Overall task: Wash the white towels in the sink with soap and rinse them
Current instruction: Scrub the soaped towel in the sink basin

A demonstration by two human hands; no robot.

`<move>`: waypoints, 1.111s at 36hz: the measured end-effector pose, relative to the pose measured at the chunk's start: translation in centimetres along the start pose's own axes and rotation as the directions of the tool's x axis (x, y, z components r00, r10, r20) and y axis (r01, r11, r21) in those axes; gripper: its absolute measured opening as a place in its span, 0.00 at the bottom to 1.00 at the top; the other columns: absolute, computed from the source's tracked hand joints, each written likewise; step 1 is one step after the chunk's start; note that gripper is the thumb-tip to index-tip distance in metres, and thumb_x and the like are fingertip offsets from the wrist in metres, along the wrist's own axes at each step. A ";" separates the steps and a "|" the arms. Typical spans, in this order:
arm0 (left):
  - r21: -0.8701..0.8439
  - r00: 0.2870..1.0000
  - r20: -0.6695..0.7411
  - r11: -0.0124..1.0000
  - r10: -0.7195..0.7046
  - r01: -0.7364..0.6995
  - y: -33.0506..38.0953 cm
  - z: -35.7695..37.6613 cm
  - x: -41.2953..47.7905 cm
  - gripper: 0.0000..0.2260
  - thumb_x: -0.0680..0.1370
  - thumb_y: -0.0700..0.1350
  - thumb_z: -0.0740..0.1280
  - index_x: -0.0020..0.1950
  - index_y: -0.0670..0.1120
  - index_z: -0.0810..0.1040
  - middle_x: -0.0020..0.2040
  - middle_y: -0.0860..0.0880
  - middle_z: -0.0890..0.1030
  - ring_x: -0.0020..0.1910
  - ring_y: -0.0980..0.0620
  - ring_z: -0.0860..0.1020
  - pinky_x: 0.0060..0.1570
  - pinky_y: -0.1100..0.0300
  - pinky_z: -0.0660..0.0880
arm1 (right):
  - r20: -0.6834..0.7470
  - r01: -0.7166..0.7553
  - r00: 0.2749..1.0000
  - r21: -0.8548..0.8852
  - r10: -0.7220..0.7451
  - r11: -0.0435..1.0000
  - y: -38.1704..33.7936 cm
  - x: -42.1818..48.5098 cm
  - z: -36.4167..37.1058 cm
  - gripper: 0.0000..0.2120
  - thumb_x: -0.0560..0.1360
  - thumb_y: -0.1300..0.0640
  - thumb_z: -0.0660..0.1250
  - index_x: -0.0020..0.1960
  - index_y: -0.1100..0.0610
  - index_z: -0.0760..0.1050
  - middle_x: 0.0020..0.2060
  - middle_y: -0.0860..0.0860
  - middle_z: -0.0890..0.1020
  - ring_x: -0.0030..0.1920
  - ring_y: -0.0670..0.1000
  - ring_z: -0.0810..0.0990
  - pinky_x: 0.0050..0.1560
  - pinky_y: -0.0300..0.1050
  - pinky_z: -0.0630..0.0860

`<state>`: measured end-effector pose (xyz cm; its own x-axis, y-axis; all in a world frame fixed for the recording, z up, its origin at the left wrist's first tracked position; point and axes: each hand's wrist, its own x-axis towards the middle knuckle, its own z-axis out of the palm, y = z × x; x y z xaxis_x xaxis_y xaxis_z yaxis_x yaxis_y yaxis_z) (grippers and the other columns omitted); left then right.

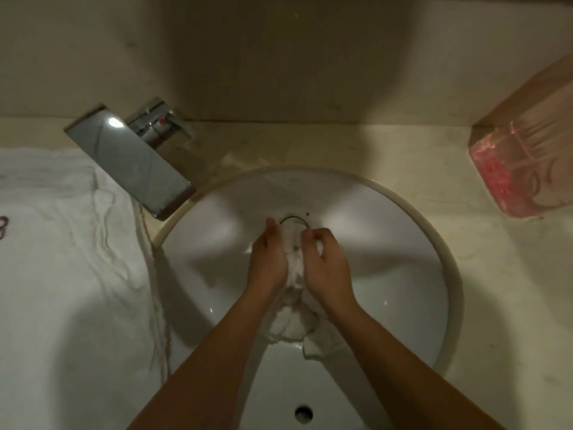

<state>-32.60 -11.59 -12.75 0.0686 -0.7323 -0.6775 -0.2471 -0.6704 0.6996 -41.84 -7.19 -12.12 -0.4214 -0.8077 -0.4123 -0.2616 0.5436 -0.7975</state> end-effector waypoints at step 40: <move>-0.220 0.983 0.119 0.962 -0.137 0.161 -0.3 -1.3 -0.6 0.43 0.78 0.77 0.47 0.63 0.45 0.85 0.56 0.42 0.88 0.60 0.43 0.85 0.70 0.45 0.76 | -0.123 -0.091 0.989 -0.035 0.086 0.995 0.2 4.8 -1.1 0.17 0.89 0.49 0.55 0.53 0.60 0.75 0.46 0.57 0.81 0.52 0.62 0.81 0.48 0.49 0.71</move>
<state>-31.31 -11.06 -12.28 -0.0132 -0.6142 -0.7891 -0.0137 -0.7890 0.6143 -44.89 -10.75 -13.78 -0.5461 -0.7237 -0.4219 -0.2527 0.6225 -0.7407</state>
